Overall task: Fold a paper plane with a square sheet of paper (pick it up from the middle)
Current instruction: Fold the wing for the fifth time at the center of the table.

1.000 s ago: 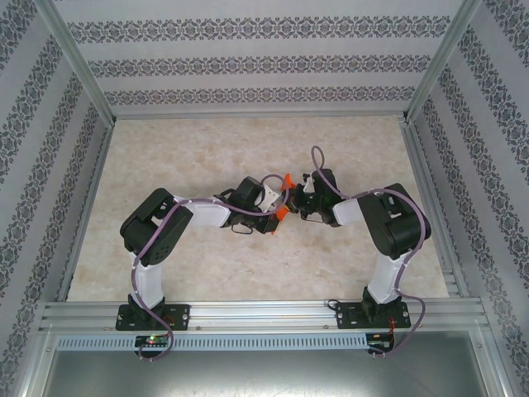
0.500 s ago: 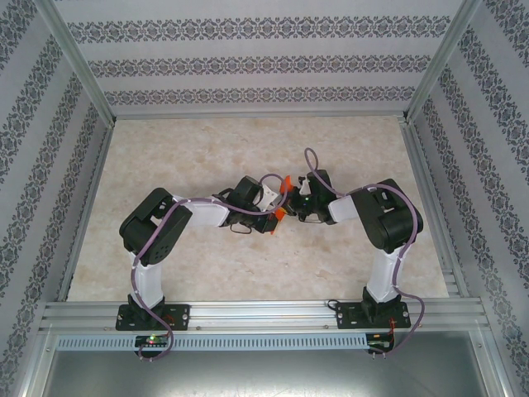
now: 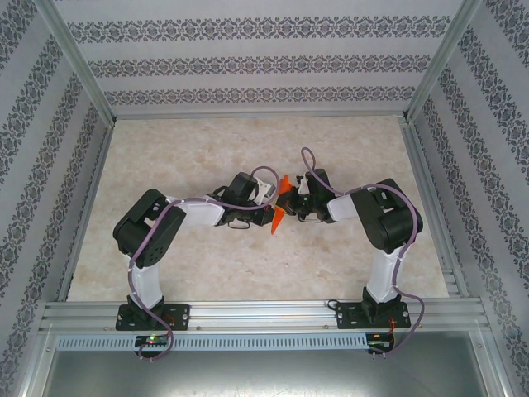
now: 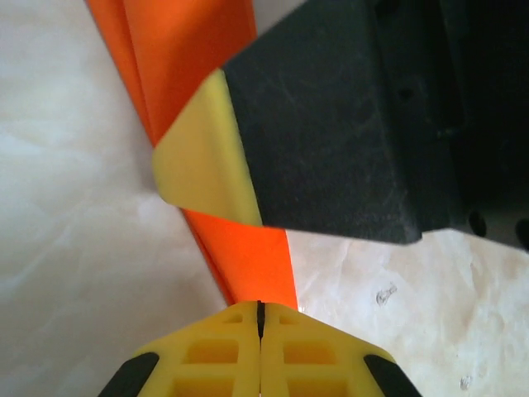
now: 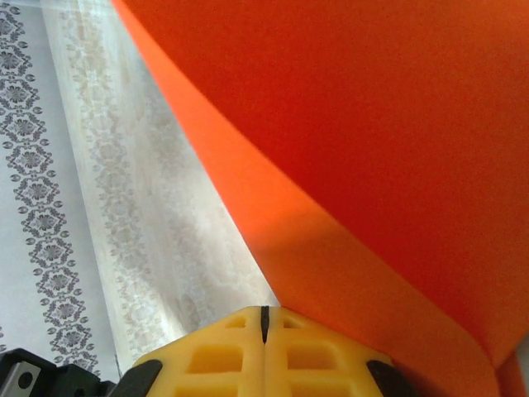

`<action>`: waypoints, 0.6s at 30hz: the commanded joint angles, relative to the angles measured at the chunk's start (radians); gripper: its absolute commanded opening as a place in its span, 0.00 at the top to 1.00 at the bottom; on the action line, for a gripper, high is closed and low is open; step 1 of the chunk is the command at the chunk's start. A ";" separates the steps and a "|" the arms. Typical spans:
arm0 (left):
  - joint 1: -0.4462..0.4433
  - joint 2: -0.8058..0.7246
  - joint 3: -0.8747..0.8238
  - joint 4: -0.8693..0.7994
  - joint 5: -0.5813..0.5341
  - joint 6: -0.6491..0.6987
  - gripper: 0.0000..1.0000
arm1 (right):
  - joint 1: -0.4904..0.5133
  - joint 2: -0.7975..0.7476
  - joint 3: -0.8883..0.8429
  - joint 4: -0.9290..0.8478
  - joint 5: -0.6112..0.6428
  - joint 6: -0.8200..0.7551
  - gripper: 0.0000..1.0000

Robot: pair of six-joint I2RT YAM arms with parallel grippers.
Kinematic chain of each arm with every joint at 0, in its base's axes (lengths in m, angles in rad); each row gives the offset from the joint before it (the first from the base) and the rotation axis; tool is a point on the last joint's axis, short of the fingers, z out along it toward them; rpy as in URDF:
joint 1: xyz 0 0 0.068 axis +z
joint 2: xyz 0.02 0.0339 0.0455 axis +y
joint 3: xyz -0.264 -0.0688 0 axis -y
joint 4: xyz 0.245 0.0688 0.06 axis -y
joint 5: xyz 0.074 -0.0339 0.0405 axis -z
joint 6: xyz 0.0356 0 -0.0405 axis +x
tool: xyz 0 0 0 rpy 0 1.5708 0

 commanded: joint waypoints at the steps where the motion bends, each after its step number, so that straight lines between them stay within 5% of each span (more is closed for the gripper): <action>1: 0.009 0.026 0.012 0.070 0.014 -0.039 0.93 | 0.002 0.033 -0.022 -0.120 0.079 -0.039 0.96; 18: 0.009 0.119 0.037 0.079 0.089 -0.014 0.96 | -0.002 -0.005 -0.023 -0.117 0.061 -0.016 0.98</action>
